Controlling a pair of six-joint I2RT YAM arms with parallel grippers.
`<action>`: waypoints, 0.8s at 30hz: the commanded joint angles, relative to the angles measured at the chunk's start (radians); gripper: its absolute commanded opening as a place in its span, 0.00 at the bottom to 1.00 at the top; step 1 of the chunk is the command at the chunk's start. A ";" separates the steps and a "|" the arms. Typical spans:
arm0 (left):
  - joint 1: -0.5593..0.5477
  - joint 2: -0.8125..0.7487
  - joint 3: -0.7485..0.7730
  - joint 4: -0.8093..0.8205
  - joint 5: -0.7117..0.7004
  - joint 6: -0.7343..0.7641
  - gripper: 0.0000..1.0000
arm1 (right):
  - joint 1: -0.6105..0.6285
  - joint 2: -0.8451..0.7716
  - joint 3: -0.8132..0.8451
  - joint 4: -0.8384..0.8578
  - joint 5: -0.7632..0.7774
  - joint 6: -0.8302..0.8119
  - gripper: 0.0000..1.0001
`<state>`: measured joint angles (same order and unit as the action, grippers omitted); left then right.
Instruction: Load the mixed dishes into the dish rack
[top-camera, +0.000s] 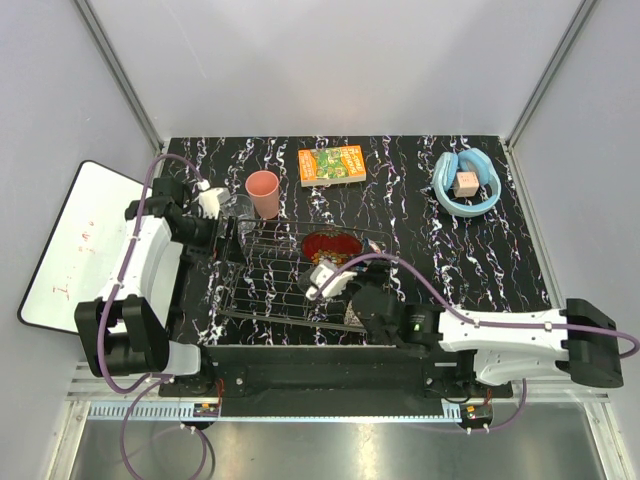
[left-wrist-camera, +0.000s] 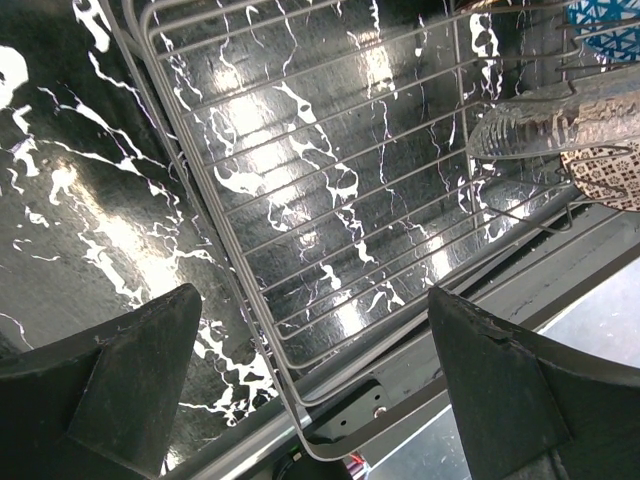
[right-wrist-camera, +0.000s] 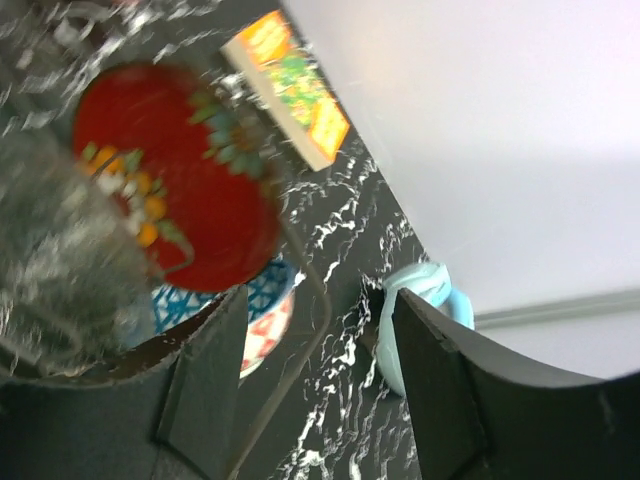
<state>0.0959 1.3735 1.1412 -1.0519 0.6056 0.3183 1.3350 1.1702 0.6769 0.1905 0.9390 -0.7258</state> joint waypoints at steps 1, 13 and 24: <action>0.005 -0.008 -0.021 0.024 0.003 0.011 0.99 | -0.057 -0.089 0.166 0.007 0.156 0.208 0.66; -0.062 0.010 -0.106 0.023 0.065 0.028 0.99 | -0.482 -0.146 0.369 -0.505 -0.153 0.845 0.68; -0.258 0.058 -0.078 -0.005 0.124 0.008 0.99 | -0.591 -0.130 0.369 -0.617 -0.293 0.999 0.64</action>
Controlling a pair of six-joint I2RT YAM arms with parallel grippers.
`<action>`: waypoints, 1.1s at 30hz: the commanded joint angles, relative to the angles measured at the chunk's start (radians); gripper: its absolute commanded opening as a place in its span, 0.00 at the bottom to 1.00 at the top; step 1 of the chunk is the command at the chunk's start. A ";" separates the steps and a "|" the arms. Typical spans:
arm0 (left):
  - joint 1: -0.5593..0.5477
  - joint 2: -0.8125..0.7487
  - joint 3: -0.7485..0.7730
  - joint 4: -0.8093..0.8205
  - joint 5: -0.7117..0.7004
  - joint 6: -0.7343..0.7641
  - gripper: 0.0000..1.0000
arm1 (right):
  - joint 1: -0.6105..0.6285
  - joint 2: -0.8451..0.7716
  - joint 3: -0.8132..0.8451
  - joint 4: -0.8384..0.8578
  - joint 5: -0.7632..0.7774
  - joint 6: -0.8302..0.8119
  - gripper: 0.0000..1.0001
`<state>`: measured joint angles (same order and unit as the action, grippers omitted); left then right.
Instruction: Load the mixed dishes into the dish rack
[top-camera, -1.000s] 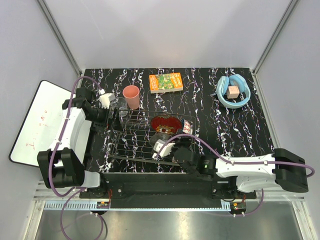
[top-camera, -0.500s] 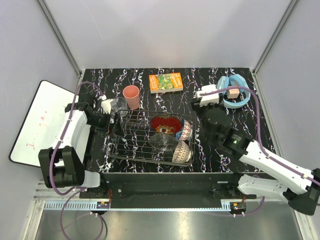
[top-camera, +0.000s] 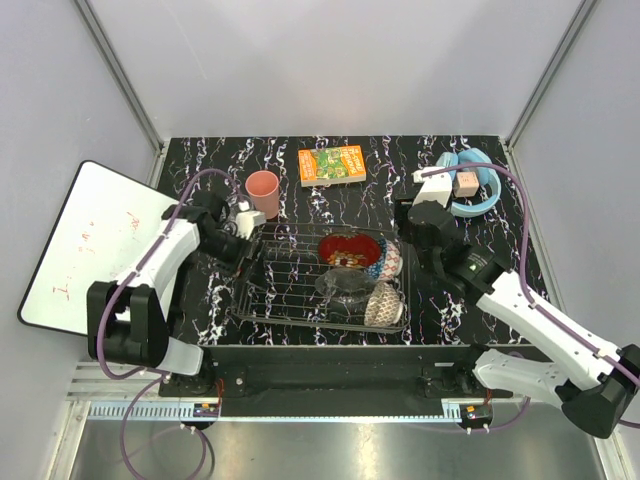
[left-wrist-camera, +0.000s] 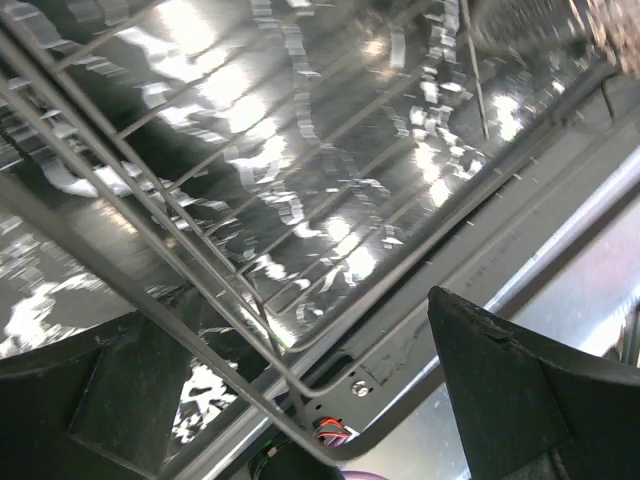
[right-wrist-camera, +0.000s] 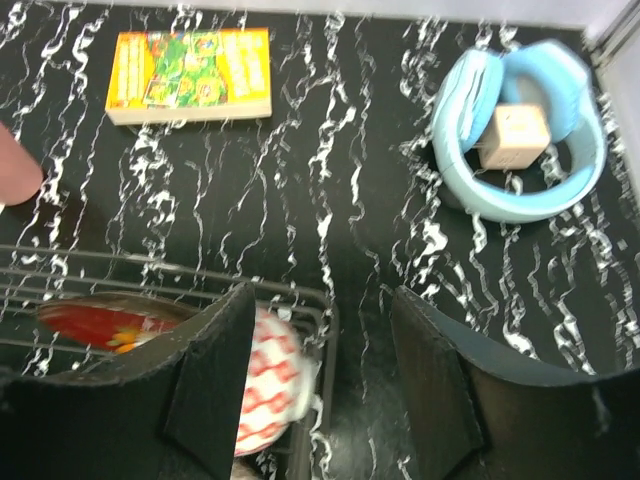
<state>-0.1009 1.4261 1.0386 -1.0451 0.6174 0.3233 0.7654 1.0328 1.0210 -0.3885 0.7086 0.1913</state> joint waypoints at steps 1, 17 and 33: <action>-0.080 0.002 0.026 -0.013 0.119 0.011 0.99 | -0.032 0.013 0.031 -0.046 -0.073 0.089 0.64; -0.037 -0.046 0.314 -0.161 -0.097 0.068 0.99 | -0.046 0.099 0.079 -0.047 -0.139 0.086 0.63; 0.080 0.289 0.717 -0.021 -0.379 -0.138 0.99 | -0.046 0.141 0.060 0.066 -0.149 0.117 0.61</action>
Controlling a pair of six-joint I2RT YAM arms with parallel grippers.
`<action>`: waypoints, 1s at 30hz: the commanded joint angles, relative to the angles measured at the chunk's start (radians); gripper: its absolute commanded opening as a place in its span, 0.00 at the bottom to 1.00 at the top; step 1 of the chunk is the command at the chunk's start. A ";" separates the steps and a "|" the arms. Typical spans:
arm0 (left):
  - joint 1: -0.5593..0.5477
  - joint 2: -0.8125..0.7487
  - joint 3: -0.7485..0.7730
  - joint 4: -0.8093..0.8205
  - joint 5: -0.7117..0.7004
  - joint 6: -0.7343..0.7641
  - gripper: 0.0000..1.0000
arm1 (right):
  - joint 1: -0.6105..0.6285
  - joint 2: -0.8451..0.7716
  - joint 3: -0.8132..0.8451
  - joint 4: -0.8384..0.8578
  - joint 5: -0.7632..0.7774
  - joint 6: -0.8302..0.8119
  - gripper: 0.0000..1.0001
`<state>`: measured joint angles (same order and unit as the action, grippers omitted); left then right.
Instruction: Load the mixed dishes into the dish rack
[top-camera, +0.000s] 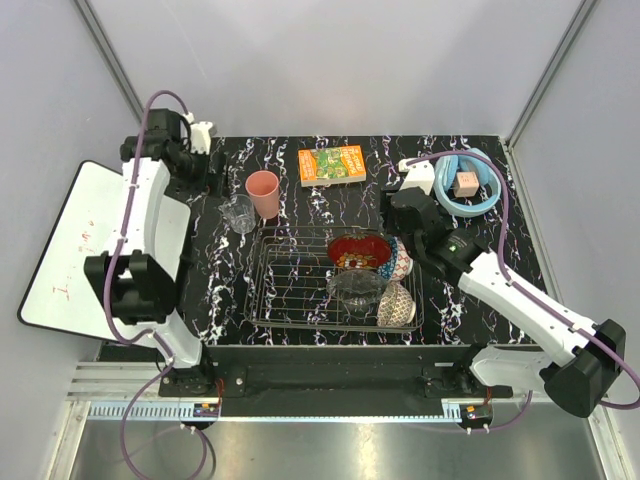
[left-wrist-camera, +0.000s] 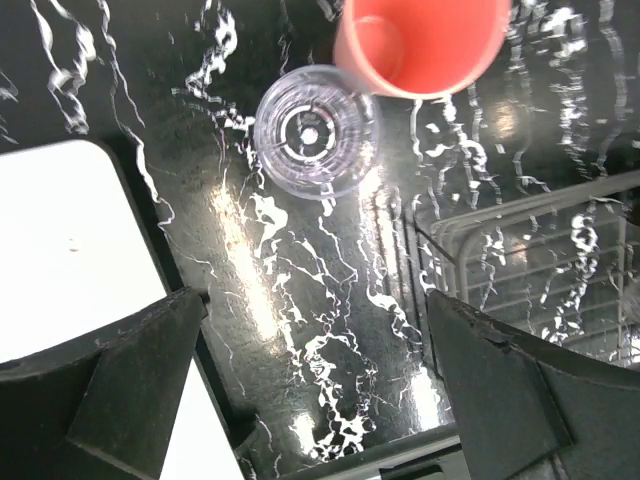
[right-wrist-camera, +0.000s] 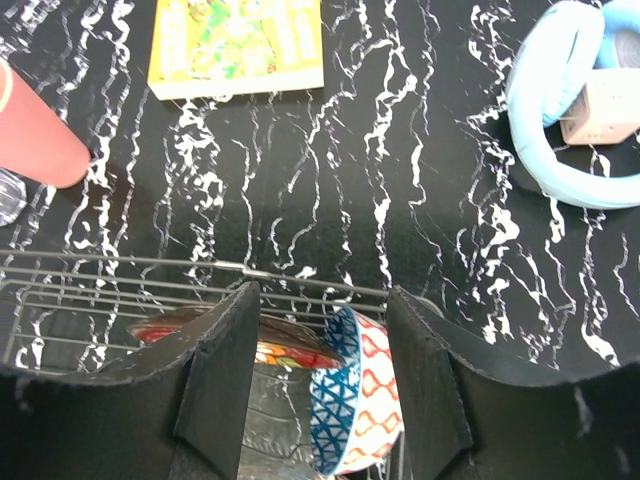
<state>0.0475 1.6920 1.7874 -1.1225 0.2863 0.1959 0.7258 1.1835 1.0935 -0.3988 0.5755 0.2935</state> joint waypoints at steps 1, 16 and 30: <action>-0.087 0.021 -0.092 0.087 -0.105 0.003 0.99 | -0.006 -0.012 -0.014 0.077 -0.014 0.016 0.61; -0.229 0.008 -0.330 0.406 -0.285 0.128 0.93 | -0.006 -0.024 -0.061 0.107 -0.006 0.022 0.61; -0.229 0.112 -0.316 0.449 -0.231 0.163 0.84 | -0.006 -0.042 -0.099 0.110 0.001 0.019 0.60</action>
<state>-0.1818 1.7733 1.4506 -0.7216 0.0410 0.3325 0.7258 1.1713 0.9977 -0.3264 0.5735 0.3046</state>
